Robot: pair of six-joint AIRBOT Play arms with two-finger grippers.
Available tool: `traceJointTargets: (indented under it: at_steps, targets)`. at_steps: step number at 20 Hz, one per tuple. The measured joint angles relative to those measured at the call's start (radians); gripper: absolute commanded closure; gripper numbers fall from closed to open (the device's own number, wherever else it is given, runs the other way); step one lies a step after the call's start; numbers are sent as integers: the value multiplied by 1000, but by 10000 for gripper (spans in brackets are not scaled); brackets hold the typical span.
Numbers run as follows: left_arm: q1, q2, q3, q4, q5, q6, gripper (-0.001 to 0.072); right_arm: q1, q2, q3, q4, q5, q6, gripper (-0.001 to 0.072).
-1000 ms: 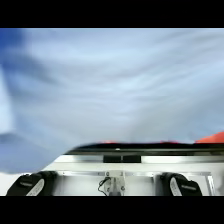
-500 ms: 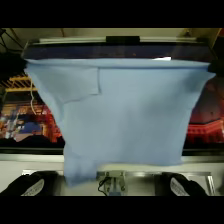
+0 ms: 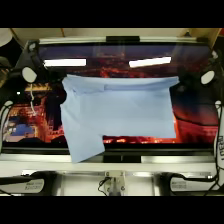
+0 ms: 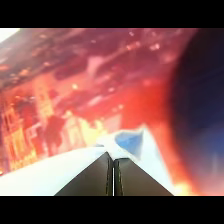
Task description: Fold the shirts.
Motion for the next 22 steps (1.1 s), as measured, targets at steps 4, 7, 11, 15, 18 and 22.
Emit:
traceJointTargets:
  at_steps: [4,7,11,15,18,22]
  targets:
    - [14,-76,10,-120,-104,-15,79,23,-42,9,51,54,-18,145]
    - [88,-84,70,-137,-349,57,244,-4,8,51,35,175,-69,149]
    - [237,-18,21,-116,-666,161,246,-108,97,57,-82,490,-150,264]
    - [331,121,-274,-129,-708,220,246,-238,154,-66,-93,757,-221,242]
    - [353,179,-480,-199,-633,268,90,-288,175,-163,-47,833,-242,40]
    - [344,200,-644,-341,-505,339,109,-305,184,-234,-13,866,-267,41]
